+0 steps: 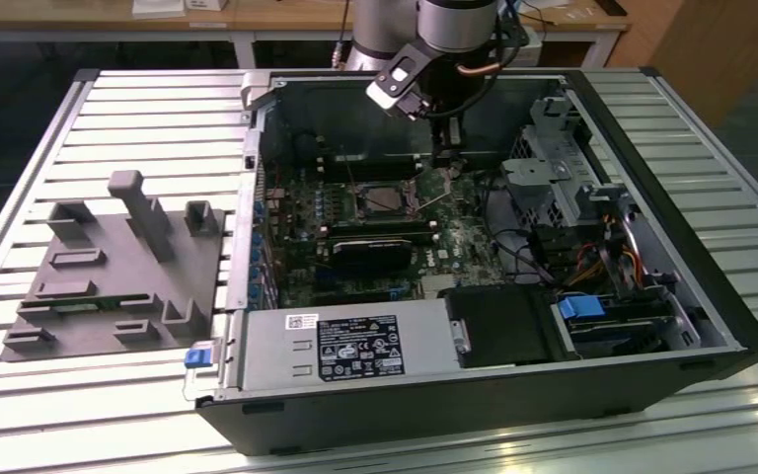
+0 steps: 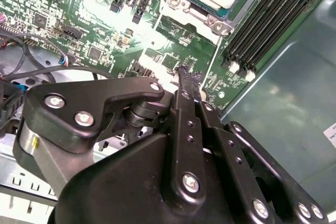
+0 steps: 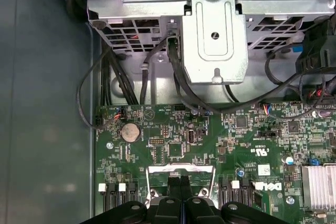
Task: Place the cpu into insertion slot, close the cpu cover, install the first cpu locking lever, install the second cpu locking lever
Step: 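Close the cpu cover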
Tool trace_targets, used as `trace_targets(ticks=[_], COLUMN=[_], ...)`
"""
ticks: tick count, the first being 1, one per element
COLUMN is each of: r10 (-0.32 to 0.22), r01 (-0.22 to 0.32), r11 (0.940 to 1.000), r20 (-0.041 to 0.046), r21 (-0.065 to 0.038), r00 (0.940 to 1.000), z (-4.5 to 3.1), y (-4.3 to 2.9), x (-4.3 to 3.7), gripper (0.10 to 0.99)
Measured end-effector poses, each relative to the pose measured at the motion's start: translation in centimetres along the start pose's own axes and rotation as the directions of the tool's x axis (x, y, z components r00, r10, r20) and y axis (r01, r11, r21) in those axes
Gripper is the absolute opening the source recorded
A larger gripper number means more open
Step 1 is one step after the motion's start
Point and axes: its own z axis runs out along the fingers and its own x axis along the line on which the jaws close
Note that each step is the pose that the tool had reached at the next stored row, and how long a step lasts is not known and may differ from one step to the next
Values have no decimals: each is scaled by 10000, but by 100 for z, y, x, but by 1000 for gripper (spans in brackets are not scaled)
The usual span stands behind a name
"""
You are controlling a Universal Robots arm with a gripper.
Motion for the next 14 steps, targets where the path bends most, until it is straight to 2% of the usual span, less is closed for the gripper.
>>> trace_targets(ticks=[14], r10=[0], r01=[0], r11=[10000], r20=[0], r21=[0], r00=[10000], z=[3], y=[29], x=[1], gripper=[102])
